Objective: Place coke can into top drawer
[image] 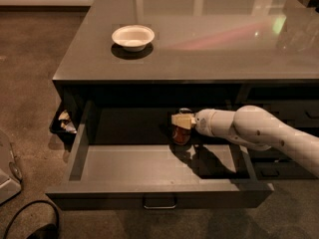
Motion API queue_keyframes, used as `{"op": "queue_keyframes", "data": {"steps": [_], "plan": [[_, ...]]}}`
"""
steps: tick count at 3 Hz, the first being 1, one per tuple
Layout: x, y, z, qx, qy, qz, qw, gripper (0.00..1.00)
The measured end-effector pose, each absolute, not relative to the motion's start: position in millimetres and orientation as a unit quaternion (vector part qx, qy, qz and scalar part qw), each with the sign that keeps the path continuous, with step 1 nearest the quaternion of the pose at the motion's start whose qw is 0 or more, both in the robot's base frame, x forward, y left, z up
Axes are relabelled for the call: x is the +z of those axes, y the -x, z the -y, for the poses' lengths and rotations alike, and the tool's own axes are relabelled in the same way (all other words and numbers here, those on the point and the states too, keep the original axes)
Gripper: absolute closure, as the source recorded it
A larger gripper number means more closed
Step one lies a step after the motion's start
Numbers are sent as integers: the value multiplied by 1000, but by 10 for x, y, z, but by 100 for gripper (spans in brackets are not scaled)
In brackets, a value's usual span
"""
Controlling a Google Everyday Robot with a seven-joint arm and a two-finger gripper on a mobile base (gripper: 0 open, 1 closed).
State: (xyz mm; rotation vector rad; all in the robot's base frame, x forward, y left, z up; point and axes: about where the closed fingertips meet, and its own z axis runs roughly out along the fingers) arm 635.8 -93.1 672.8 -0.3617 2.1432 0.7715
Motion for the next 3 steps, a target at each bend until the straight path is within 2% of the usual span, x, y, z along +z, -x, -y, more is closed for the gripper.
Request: {"op": "queue_keyframes", "data": {"steps": [1,2,3], "plan": [[6690,-6445,1015,299,109,-848,424,12],[6682,-6530,1148,292,65,-842,449,0],[6710,-6560,1250,289,40,-835,466,0]]}}
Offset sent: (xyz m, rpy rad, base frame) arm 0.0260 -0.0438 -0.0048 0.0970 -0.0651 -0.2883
